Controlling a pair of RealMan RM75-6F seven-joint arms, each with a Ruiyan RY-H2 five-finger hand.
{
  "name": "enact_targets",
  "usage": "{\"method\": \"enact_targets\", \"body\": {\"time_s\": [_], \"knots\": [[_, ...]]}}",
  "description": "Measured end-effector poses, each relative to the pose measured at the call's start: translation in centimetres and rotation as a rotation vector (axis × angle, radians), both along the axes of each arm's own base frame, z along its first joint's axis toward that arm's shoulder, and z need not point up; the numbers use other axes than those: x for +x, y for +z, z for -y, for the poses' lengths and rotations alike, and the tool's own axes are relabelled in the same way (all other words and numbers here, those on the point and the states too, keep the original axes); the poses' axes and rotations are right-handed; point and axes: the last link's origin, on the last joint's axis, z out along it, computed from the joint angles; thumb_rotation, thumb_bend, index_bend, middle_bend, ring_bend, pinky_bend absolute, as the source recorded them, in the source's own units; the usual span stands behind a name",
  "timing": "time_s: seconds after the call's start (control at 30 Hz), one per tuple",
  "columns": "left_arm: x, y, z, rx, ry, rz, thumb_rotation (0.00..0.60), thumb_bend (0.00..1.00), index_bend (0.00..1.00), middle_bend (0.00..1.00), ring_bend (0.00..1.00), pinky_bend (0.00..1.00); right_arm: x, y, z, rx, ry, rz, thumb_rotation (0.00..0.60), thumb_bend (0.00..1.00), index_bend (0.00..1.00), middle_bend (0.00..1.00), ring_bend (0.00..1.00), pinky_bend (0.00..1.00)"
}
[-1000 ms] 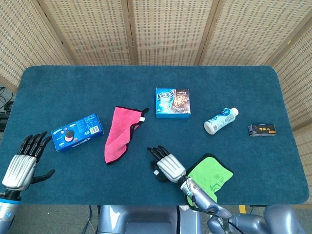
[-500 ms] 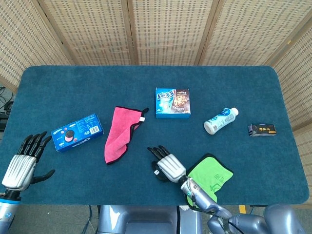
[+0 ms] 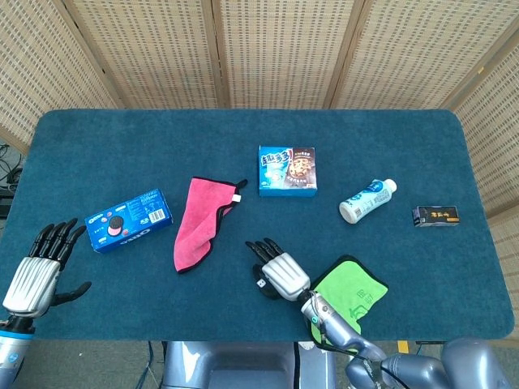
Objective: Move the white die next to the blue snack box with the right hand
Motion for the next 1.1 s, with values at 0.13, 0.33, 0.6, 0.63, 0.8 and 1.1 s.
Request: {"method": "enact_targets", "body": {"time_s": [0.13,0.33,0.6,0.63,0.8,1.1], "knots": [[0.1,0.0,0.0,0.000,-0.002,0.002,0.600,0.20,0.00,0.00,0.00,0.00,0.3,1.2,0.7,-0.038,0.016,-0.007,0.600,0.36,0.53,0.00,0.00,0.00],[0.1,0.0,0.1,-0.002,-0.004,0.003,0.600,0.20,0.00,0.00,0.00,0.00,1.1,3.4,1.8,-0.100,0.047,-0.027,0.600,0.36,0.53,0.00,0.00,0.00],[0.2,-0.1,0.2,-0.009,-0.009,0.005,0.600,0.20,0.00,0.00,0.00,0.00,1.8,6.9,4.0,-0.191,0.050,-0.053,0.600,0.36,0.53,0.00,0.00,0.00],[0.2,-0.1,0.2,-0.010,-0.009,0.005,0.600,0.20,0.00,0.00,0.00,0.00,1.8,7.3,4.3,-0.201,0.047,-0.054,0.600,0.36,0.53,0.00,0.00,0.00],[0.3,-0.1,0.2,-0.012,-0.013,0.006,0.600,0.20,0.00,0.00,0.00,0.00,2.0,9.4,5.7,-0.253,0.039,-0.071,0.600,0.36,0.53,0.00,0.00,0.00],[0.3,-0.3,0.3,-0.020,-0.014,0.006,0.600,0.20,0.00,0.00,0.00,0.00,0.7,12.3,8.4,-0.329,-0.016,-0.131,0.600,0.36,0.53,0.00,0.00,0.00]]}}
